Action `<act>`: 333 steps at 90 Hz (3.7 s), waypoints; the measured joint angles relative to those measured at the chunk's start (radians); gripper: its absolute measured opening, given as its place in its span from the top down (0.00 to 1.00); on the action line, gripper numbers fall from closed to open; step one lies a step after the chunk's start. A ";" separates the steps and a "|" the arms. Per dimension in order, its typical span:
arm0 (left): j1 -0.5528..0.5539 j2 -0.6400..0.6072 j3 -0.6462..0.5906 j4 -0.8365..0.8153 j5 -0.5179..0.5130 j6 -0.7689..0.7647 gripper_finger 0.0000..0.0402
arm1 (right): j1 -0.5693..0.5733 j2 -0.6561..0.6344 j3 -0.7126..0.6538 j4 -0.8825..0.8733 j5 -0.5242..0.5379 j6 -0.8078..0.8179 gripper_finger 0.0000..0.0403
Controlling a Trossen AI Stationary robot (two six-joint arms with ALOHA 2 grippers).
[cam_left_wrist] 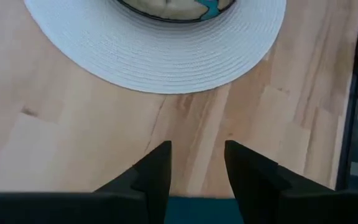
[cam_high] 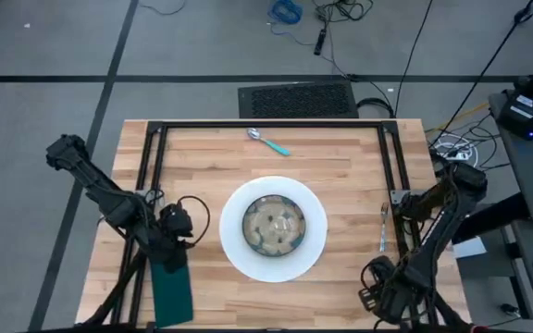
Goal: Set table place
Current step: Put the dark green cup on the top right of the white table mat
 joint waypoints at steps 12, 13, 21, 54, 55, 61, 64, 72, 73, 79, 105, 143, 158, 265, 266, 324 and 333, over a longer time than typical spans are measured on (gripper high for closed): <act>0.000 0.000 0.000 0.000 0.000 0.000 0.67 | -0.006 0.000 -0.028 0.031 -0.017 -0.023 0.85; 0.000 0.000 0.000 0.000 -0.001 0.000 0.67 | -0.006 0.000 -0.029 0.032 -0.017 -0.023 0.87; 0.000 0.000 0.000 0.000 -0.003 0.000 0.67 | -0.005 0.000 -0.034 0.023 -0.019 -0.025 0.97; 0.000 0.000 0.000 0.000 -0.015 -0.002 0.67 | -0.082 0.000 0.126 -0.029 -0.045 -0.069 1.00; 0.000 0.000 0.000 0.000 -0.015 -0.002 0.67 | -0.087 0.000 0.135 -0.035 -0.045 -0.076 1.00; 0.000 0.000 0.000 0.000 -0.017 -0.002 0.67 | -0.119 0.000 0.201 -0.085 -0.042 -0.128 1.00; 0.000 0.000 0.000 0.000 -0.019 -0.002 0.67 | -0.137 0.000 0.235 -0.116 -0.037 -0.160 1.00; 0.000 0.000 0.000 0.000 -0.025 -0.007 0.67 | -0.192 0.000 0.324 -0.256 -0.017 -0.245 1.00; 0.000 0.000 0.000 0.001 -0.026 -0.007 0.67 | -0.200 0.000 0.333 -0.275 -0.012 -0.257 1.00; 0.000 0.000 0.000 0.004 -0.029 -0.008 0.67 | -0.254 0.000 0.388 -0.376 0.004 -0.338 1.00; 0.000 0.000 0.000 0.046 -0.063 -0.011 0.67 | -0.581 0.006 0.430 -0.512 0.040 -0.887 1.00; 0.064 0.000 0.000 0.101 0.004 -0.062 0.67 | -1.006 0.170 0.430 -0.388 0.120 -1.683 1.00; 0.117 0.000 0.000 0.097 0.039 -0.061 0.67 | -1.091 0.261 0.445 -0.364 0.134 -1.861 1.00; 0.194 0.000 0.000 0.000 0.088 0.016 0.67 | -1.161 0.707 1.057 -0.643 0.243 -2.108 1.00; 0.194 0.000 0.000 0.000 0.089 0.016 0.67 | -1.161 0.710 1.057 -0.644 0.243 -2.108 1.00; 0.194 0.000 0.000 0.002 0.130 -0.009 0.67 | -1.167 0.718 1.045 -0.582 0.243 -2.051 1.00; 0.194 0.000 0.000 0.002 0.129 -0.009 0.67 | -1.170 0.719 1.023 -0.586 0.243 -2.037 1.00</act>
